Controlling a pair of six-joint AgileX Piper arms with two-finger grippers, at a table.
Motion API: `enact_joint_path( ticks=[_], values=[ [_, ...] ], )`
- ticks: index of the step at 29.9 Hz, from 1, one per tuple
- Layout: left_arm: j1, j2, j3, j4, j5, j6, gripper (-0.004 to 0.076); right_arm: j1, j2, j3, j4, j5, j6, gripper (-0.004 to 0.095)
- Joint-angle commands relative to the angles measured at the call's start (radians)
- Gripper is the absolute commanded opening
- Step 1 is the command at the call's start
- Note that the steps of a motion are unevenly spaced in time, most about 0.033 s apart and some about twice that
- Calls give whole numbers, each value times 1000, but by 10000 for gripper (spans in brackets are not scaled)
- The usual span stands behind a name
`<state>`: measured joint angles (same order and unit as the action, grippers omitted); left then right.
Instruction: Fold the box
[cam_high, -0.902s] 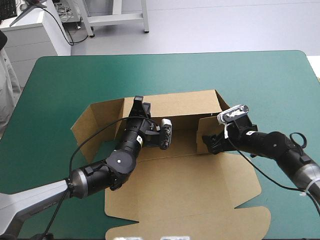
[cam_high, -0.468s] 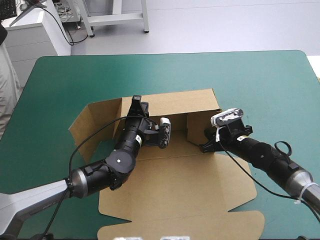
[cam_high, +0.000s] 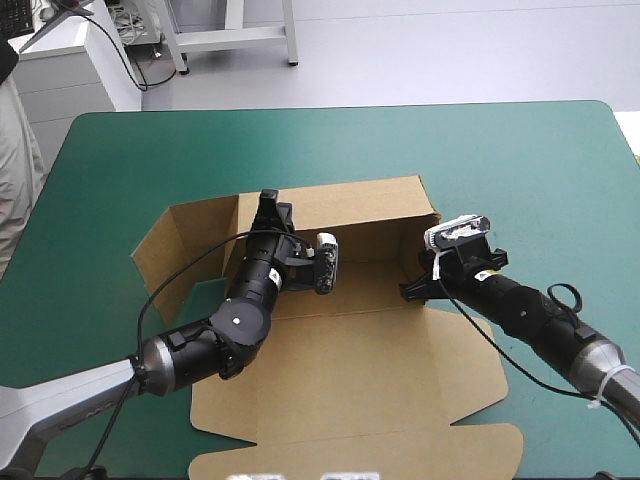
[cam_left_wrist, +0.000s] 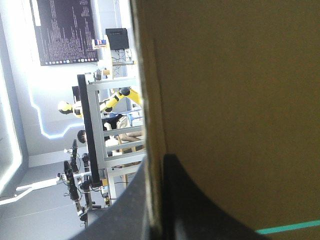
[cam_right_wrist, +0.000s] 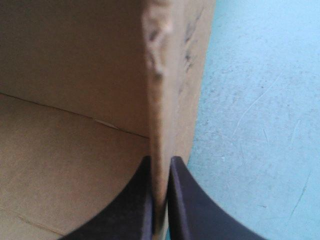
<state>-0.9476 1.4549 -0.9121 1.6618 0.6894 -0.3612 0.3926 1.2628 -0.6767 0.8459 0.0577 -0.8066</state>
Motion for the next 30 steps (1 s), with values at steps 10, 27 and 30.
enact_joint_path(
  ticks=[10, 27, 30],
  values=[
    [-19, -32, -22, 44, -33, -7, 449, 10, -32, -34, 7, -78, -16, -15],
    [-254, -32, -22, 44, 208, 0, 465, -57, 118, -137, 11, -238, -16, -15],
    [-257, -32, -22, 43, 211, 0, 465, -82, 152, -170, 11, -238, -16, -15]
  ],
)
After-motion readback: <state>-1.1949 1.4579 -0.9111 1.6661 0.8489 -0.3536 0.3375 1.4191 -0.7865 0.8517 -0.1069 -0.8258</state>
